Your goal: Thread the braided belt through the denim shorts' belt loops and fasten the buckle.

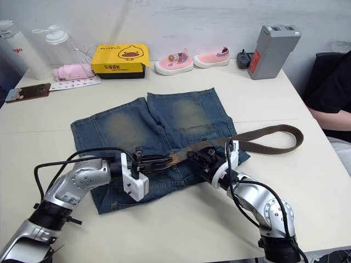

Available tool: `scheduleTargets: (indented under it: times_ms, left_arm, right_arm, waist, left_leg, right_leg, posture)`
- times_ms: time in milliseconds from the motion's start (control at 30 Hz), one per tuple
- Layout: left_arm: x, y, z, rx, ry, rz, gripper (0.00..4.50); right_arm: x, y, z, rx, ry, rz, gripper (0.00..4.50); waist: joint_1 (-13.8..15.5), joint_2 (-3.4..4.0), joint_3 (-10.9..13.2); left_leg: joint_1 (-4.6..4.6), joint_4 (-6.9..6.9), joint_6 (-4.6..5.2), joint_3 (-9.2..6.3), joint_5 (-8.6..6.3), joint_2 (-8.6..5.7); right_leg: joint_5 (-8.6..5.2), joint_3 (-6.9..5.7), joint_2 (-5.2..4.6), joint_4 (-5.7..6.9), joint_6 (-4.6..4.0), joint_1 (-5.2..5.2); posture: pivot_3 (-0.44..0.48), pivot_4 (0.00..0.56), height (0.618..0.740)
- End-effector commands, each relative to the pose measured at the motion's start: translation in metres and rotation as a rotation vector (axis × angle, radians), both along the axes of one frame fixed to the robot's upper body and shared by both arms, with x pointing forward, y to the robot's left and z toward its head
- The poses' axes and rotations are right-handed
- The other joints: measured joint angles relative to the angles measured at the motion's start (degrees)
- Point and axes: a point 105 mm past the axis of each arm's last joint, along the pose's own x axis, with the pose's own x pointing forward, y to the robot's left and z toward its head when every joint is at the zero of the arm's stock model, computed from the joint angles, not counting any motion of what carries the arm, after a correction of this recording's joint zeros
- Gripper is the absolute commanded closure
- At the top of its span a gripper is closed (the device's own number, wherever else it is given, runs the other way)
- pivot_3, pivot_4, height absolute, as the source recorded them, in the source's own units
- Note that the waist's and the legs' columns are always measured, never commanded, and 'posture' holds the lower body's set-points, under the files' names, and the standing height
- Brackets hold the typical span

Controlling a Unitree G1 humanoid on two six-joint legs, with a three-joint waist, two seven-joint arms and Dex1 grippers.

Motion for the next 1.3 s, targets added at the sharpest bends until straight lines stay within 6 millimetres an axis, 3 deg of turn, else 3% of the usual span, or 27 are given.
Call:
scheduleTargets:
  times_ms: [33, 100, 233, 433, 800, 933, 1300]
  left_arm:
    - [-0.001, 0.003, 0.008, -0.058, 0.041, 0.025, 2.05]
    - [-0.004, 0.009, 0.006, -0.081, 0.116, 0.051, 1.33]
    - [-0.01, 0.033, 0.003, -0.178, 0.305, 0.166, 1.33]
    - [-0.024, 0.057, -0.01, -0.169, 0.403, 0.267, 1.33]
    - [-0.025, 0.06, -0.008, -0.19, 0.421, 0.302, 1.33]
    - [-0.022, 0.06, -0.004, -0.194, 0.412, 0.304, 1.33]
    - [-0.02, 0.058, -0.003, -0.183, 0.395, 0.294, 1.33]
  right_arm:
    - [0.004, -0.001, 0.014, 0.018, -0.074, -0.036, 4.5]
    - [0.008, -0.004, 0.015, 0.01, -0.091, -0.067, 4.5]
    - [0.011, -0.006, 0.013, -0.071, -0.142, -0.09, 4.5]
    - [0.011, -0.005, 0.005, -0.12, -0.16, -0.111, 4.5]
    - [0.006, -0.016, 0.004, -0.164, -0.21, -0.106, 4.5]
    - [0.001, -0.022, 0.002, -0.313, -0.283, -0.062, 4.5]
    - [0.0, 0.005, 0.006, -0.491, -0.456, -0.022, 4.5]
  waist:
    - [-0.08, 0.0, 0.0]
    - [-0.29, 0.0, 0.0]
    - [-0.88, 0.04, 0.02]
    - [-0.8, 0.1, 0.05]
    - [-0.75, 0.13, 0.06]
    - [-0.64, 0.13, 0.06]
    - [-0.77, 0.13, 0.06]
  left_leg:
    - [0.0, 0.0, 0.0, 0.0, 0.0, 0.0]
    - [0.0, -0.01, 0.0, -0.01, 0.0, 0.0]
    - [0.0, -0.03, 0.01, -0.11, -0.01, 0.03]
    - [0.01, -0.06, -0.02, -0.12, -0.05, 0.04]
    - [0.02, -0.05, 0.15, -0.12, -0.21, 0.03]
    - [0.01, -0.04, 0.2, -0.1, -0.24, 0.0]
    - [0.03, -0.05, 0.14, -0.09, -0.23, -0.02]
  right_leg:
    - [0.0, 0.0, 0.0, 0.0, 0.0, 0.0]
    - [0.0, 0.0, 0.01, 0.0, 0.0, -0.01]
    - [0.0, 0.1, 0.0, -0.01, 0.0, -0.06]
    - [0.0, 0.17, 0.0, -0.01, 0.0, -0.11]
    - [0.0, 0.2, 0.01, -0.01, 0.01, -0.11]
    - [0.0, 0.2, -0.02, -0.02, 0.01, -0.11]
    - [0.0, 0.19, 0.03, -0.02, 0.01, -0.12]
  posture:
    - [0.0, 0.15, 0.703]
    - [0.0, 0.15, 0.703]
    - [0.0, 0.15, 0.703]
    - [0.0, 0.15, 0.703]
    - [0.0, 0.15, 0.703]
    - [0.0, 0.15, 0.703]
    - [0.0, 0.15, 0.703]
